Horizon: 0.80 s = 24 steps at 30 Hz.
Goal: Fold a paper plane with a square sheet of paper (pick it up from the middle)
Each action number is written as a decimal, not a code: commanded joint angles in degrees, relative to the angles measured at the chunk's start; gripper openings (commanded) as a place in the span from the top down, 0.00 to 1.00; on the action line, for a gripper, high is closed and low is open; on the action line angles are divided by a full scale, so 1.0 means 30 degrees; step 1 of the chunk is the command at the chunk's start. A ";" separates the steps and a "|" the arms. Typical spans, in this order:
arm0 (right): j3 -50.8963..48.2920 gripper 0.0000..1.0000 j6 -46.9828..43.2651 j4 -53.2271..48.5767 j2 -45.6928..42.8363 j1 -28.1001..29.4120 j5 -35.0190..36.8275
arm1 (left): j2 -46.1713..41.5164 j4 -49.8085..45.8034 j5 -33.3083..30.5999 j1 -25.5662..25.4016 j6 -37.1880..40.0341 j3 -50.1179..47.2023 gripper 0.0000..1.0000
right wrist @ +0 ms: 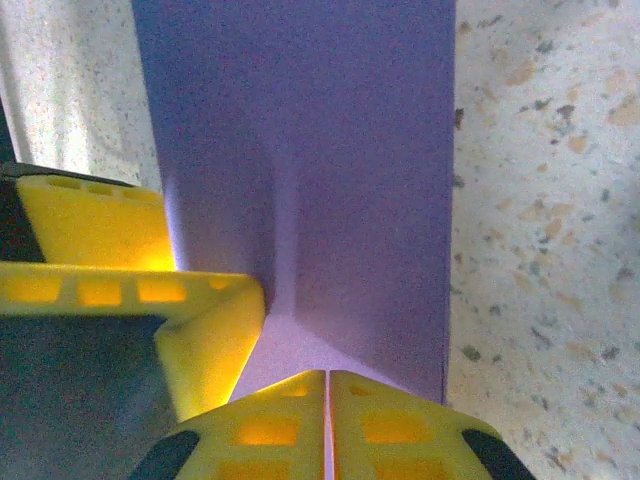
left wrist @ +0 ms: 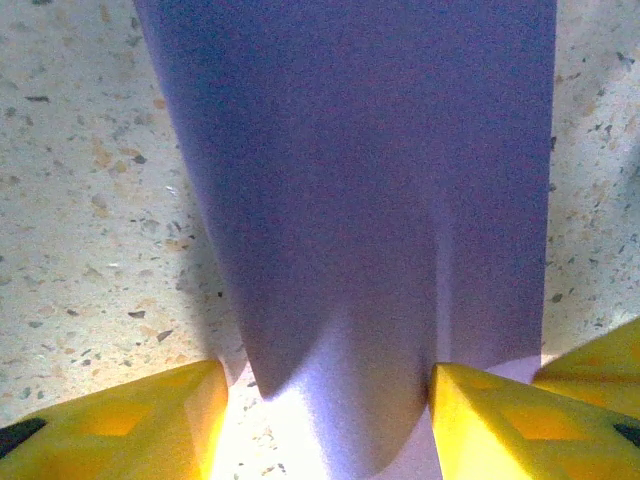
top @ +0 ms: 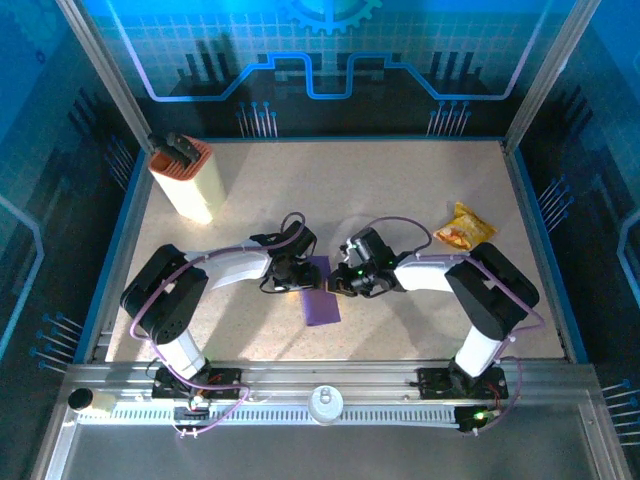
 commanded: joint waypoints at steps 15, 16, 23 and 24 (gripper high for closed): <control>-0.1818 0.93 0.2915 -0.1629 -0.0268 0.0869 0.2910 | -0.3040 0.4355 0.2446 0.0794 -0.1120 -0.1953 0.35; -0.1953 0.93 0.3022 -0.1584 -0.0455 0.0867 0.2967 | -0.3056 0.4655 0.2642 0.0889 -0.1132 -0.2118 0.36; -0.2954 0.92 0.4570 -0.0435 -0.1176 0.0898 0.3093 | -0.2926 0.5415 0.3483 0.0973 -0.0950 -0.2773 0.37; -0.3072 0.92 0.4724 -0.0403 -0.1283 0.0898 0.3250 | -0.3074 0.5524 0.3534 0.0958 -0.0948 -0.2920 0.37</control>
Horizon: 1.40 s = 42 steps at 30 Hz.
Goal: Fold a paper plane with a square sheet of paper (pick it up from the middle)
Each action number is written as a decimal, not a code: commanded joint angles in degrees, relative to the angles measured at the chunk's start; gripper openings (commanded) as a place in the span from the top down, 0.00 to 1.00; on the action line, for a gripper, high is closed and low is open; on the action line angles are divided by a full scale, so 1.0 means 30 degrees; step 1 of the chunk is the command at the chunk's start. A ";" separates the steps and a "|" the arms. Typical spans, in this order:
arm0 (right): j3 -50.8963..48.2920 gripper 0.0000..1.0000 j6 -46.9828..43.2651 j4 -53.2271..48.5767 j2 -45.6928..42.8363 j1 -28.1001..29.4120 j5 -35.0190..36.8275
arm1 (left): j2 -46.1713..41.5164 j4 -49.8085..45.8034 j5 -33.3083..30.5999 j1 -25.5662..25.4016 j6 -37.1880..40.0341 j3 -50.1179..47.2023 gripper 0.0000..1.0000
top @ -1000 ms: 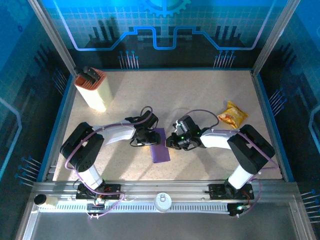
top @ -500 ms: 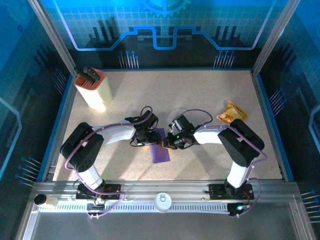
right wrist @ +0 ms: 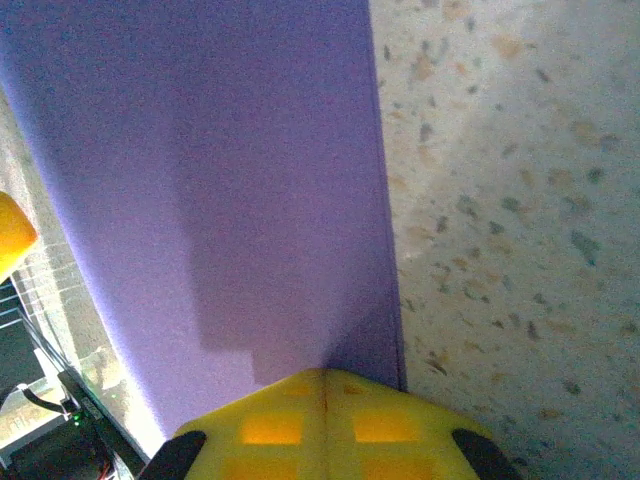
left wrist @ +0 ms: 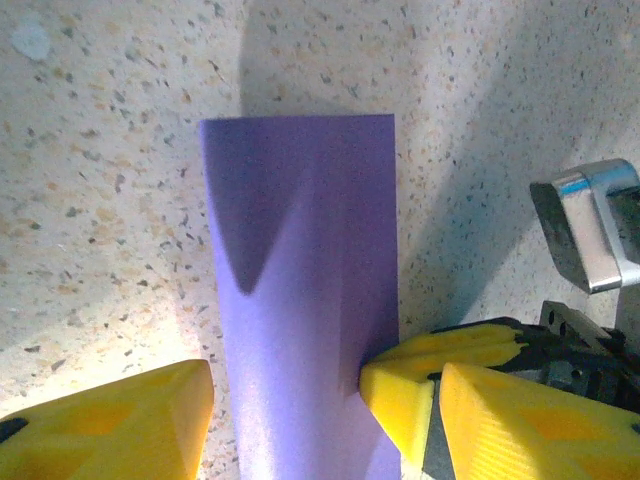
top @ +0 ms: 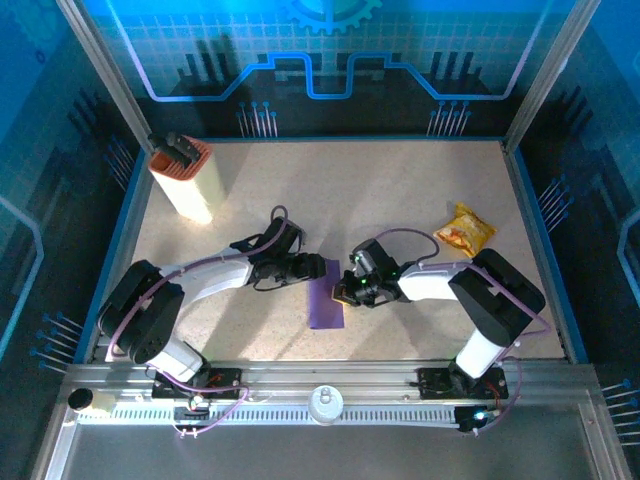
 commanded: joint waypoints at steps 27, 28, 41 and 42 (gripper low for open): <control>-0.0686 0.90 0.1080 -0.0637 -0.0328 0.0270 0.1012 | 0.1580 -0.0799 -0.0052 -0.1418 0.1327 0.0331 0.45; -0.0571 0.90 0.1015 -0.0725 -0.0348 0.0272 0.1011 | 0.1650 -0.0698 0.0095 -0.1416 0.1323 0.0317 0.45; -0.0209 0.88 0.0831 -0.1008 -0.0432 0.0268 0.0998 | 0.2481 -0.1861 -0.1198 -0.1505 0.1324 0.0416 0.48; -0.0264 0.86 0.0809 -0.0717 -0.0494 0.0274 0.0963 | 0.2494 -0.1860 -0.1213 -0.1579 0.1300 0.0411 0.50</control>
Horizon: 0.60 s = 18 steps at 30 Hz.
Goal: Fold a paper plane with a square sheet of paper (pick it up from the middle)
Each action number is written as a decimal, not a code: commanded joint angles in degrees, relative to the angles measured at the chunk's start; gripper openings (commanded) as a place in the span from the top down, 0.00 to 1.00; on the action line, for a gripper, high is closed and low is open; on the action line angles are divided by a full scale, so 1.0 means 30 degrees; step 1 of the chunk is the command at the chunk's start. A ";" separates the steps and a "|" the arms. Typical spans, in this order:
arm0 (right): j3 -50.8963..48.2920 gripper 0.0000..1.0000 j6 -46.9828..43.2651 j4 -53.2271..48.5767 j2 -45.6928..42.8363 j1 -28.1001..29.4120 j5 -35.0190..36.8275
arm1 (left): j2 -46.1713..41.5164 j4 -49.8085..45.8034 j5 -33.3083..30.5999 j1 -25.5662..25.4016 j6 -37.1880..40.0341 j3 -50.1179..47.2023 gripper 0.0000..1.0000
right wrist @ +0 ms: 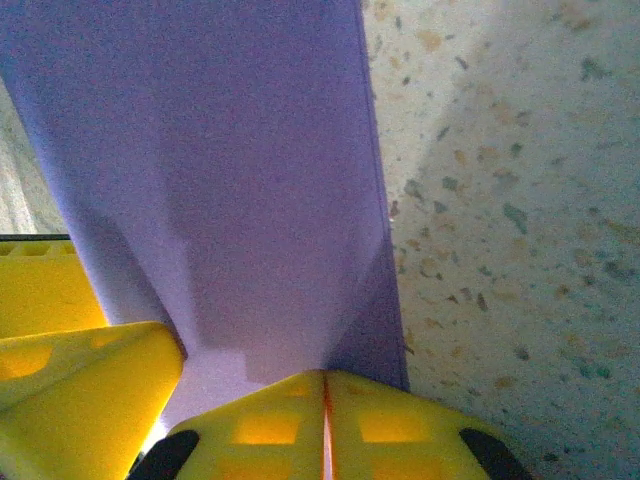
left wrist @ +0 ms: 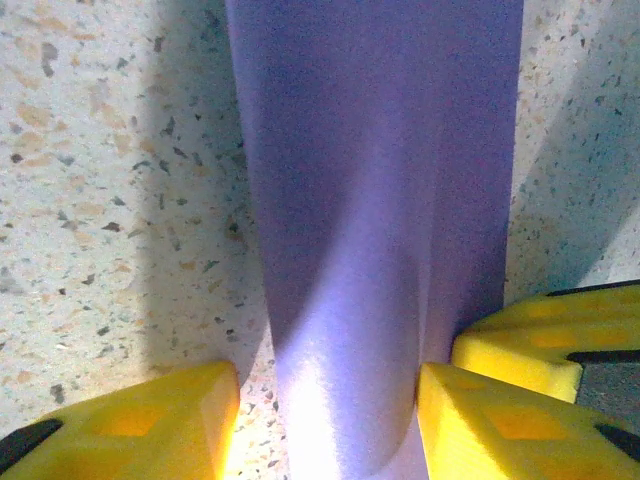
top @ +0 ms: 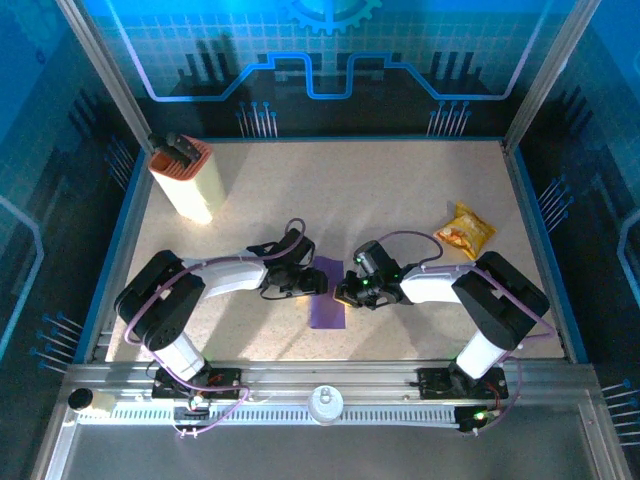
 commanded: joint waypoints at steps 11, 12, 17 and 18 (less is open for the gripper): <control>0.1356 0.80 -0.2552 -0.5085 -0.4056 -0.2366 0.1622 | 0.0533 -0.1427 -0.1705 -0.0084 0.0051 0.0015 0.57; 0.1092 0.80 -0.2636 -0.5251 -0.4400 -0.2742 0.1507 | 0.0531 -0.1502 -0.1680 -0.0089 0.0133 0.0022 0.57; -0.0434 0.80 -0.2676 -0.5453 -0.6005 -0.4164 0.1117 | 0.0449 -0.1734 -0.1620 -0.0072 0.0689 0.0189 0.59; -0.0611 0.79 -0.2682 -0.5536 -0.6261 -0.4288 0.1117 | 0.0486 -0.1794 -0.1565 -0.0056 0.0779 0.0242 0.59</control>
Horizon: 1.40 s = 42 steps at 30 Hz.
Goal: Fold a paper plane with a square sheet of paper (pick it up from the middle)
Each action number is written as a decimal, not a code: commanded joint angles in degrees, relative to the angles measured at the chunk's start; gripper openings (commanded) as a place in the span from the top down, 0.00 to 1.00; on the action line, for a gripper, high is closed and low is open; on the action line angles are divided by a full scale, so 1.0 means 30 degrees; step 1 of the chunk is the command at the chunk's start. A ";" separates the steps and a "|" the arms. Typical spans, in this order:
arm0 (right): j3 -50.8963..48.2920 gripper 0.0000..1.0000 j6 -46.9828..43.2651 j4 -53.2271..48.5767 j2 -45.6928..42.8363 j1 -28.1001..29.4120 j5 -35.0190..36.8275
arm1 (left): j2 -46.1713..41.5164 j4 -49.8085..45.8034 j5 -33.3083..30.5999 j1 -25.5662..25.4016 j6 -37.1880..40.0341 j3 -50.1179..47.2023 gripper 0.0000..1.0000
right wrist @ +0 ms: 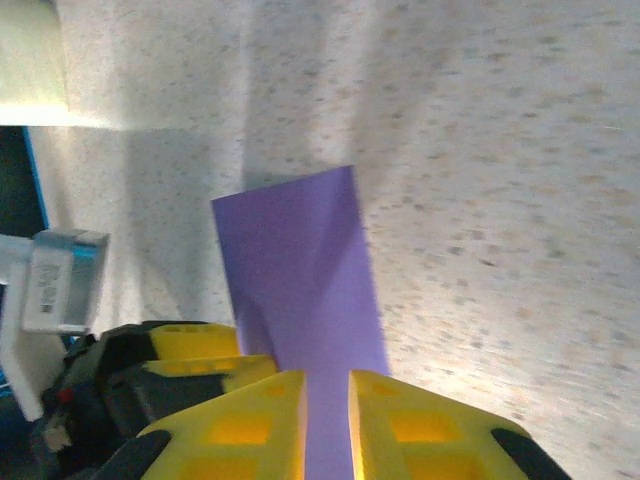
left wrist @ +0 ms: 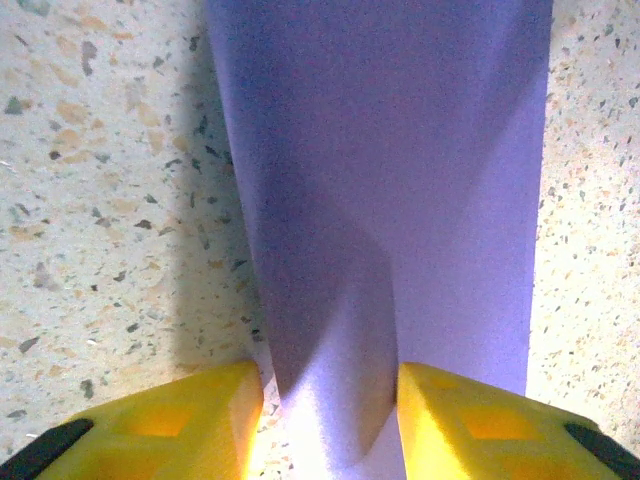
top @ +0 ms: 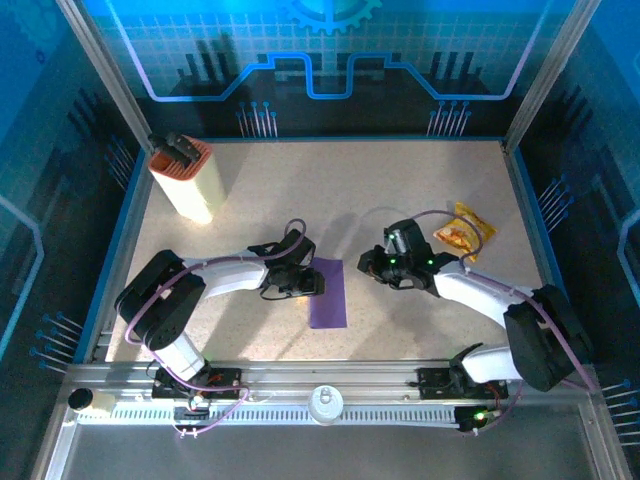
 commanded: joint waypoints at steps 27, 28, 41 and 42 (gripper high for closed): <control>-0.1227 0.76 -0.0664 -0.2396 -0.1448 0.0301 0.0144 | 0.1442 -0.1604 -0.0811 -0.0013 0.1075 0.0951 0.52; -0.1199 0.76 -0.0685 -0.2449 -0.1421 0.0346 0.0201 | 0.1468 -0.1658 -0.0806 -0.0016 0.1232 0.0989 0.52; -0.0927 0.76 -0.0729 -0.2603 -0.1251 0.0652 0.0295 | 0.1554 -0.1889 -0.1545 -0.0034 0.0670 0.1024 0.55; -0.0945 0.76 -0.0733 -0.2604 -0.1262 0.0669 0.0307 | 0.1556 -0.1917 -0.1575 -0.0005 0.0657 0.1028 0.56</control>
